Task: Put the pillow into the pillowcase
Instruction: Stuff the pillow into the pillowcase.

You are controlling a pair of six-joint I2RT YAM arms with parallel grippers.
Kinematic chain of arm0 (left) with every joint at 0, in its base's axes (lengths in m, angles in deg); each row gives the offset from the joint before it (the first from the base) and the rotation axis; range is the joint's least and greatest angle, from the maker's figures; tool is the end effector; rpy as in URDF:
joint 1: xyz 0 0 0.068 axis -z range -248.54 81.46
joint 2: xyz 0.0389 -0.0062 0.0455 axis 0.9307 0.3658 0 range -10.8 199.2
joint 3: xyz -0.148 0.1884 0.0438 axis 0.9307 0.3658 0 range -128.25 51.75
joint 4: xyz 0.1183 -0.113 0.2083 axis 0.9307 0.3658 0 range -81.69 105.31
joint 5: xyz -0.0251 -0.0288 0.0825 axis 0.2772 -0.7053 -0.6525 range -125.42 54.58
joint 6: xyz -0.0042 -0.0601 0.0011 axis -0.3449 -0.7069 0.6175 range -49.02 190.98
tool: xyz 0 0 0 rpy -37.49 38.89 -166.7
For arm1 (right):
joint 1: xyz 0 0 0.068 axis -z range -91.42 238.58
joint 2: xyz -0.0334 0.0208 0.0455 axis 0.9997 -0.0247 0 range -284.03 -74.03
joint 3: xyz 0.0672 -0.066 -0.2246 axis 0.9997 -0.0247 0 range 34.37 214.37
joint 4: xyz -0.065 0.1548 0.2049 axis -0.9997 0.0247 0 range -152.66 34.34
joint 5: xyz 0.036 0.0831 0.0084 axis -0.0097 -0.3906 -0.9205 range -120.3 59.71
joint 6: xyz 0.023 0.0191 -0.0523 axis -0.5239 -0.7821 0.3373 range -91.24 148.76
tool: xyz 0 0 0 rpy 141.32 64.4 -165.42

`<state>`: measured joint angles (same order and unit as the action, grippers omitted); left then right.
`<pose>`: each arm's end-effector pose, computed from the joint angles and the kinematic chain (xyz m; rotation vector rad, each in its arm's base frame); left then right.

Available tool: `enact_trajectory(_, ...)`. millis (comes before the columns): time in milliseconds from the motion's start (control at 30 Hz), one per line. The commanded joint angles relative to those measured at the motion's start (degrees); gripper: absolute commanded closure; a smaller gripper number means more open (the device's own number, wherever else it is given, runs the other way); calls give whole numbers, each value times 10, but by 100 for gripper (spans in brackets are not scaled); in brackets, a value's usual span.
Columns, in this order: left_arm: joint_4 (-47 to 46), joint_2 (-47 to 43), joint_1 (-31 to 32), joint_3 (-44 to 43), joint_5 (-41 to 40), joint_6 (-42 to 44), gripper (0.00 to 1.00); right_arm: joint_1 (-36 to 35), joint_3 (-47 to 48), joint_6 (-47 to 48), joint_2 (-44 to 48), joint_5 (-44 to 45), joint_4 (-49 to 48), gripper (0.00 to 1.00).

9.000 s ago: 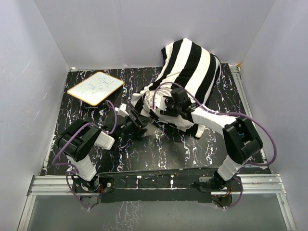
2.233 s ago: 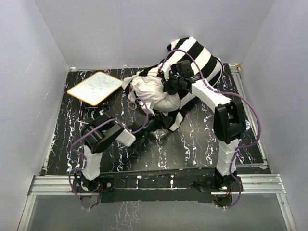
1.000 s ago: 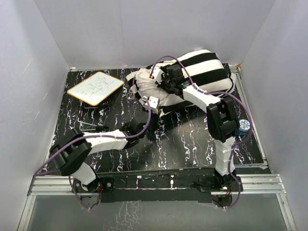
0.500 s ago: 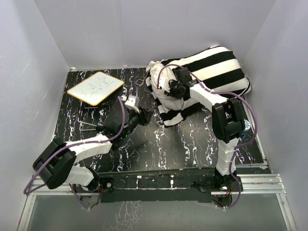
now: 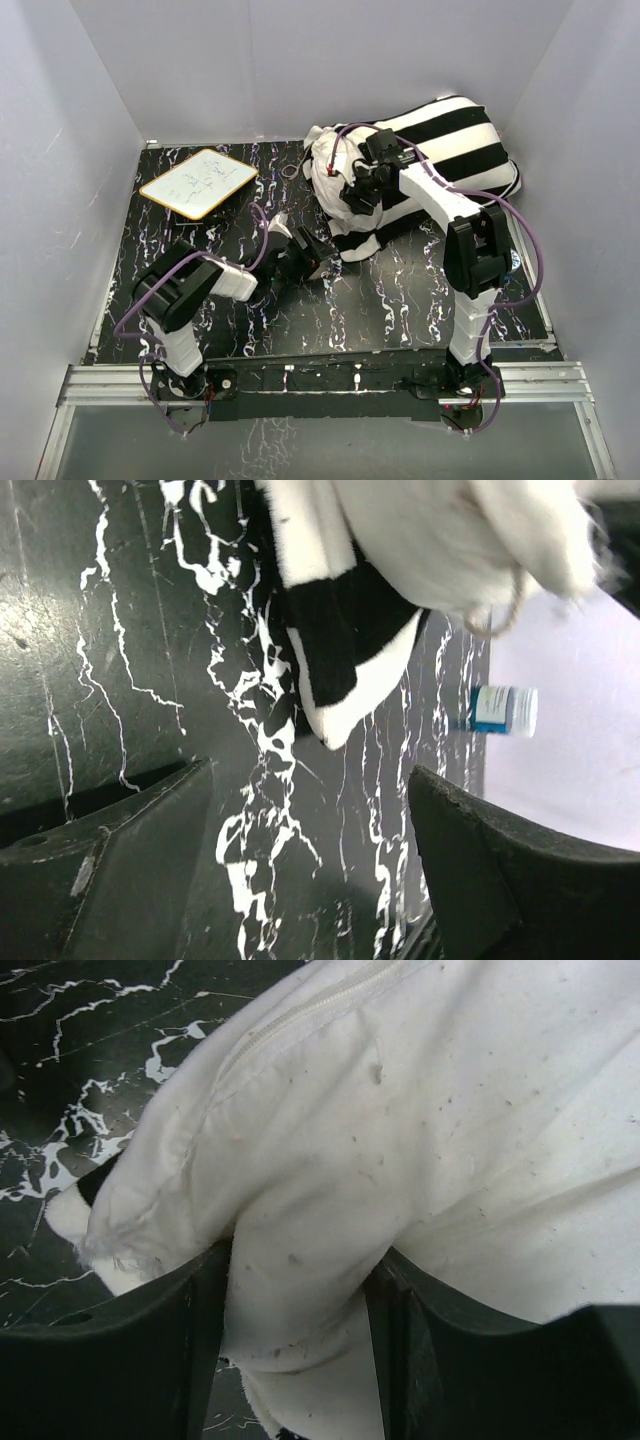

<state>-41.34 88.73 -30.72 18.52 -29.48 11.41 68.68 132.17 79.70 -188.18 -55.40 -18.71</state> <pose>0.2555 -0.2042 0.1064 -0.3108 2.0401 -1.2244 0.3959 0.1634 0.2149 -1.5741 1.9577 0.3600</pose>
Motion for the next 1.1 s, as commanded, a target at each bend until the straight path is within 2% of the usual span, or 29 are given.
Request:
enact_trajectory(0, 5, 57, 5, -43, -24, -137, 23, -1, 9, -18, 53, -24, 68, 43)
enact_trajectory(100, 17, 99, 13, -75, -58, -175, 23, -5, 8, -23, 75, -29, 68, 41)
enact_trajectory(267, -14, 188, 18, -115, -107, -211, 37, -18, 5, -25, 109, -58, 72, 34)
enact_trajectory(467, -19, 249, 33, -159, -133, -203, 46, -33, -25, -39, 135, -56, 43, 25)
enact_trajectory(533, -65, 270, 34, -158, -136, -204, 64, -33, -37, -42, 135, -45, 31, 22)
enact_trajectory(633, -154, 300, 33, -156, -128, -182, 100, -33, -57, -41, 128, -17, 14, 21)
enact_trajectory(700, -183, 290, 34, -147, -128, -143, 100, -33, -74, -33, 124, 12, -9, 19)
enact_trajectory(767, -185, 254, 34, -131, -131, -86, 100, -33, -90, -17, 127, 26, -36, 12)
enact_trajectory(867, -190, 187, 34, -97, -128, -7, 100, -39, -120, 3, 138, 0, -98, 2)
enact_trajectory(933, -204, 148, 35, -79, -118, 21, 100, -54, -156, 7, 168, -20, -163, 1)
enact_trajectory(967, -211, 131, 34, -72, -112, 32, 100, -65, -183, 4, 177, -6, -204, 1)
enact_trajectory(1067, -212, 77, 34, -52, -101, 51, 100, -98, -238, -11, 161, 123, -335, 1)
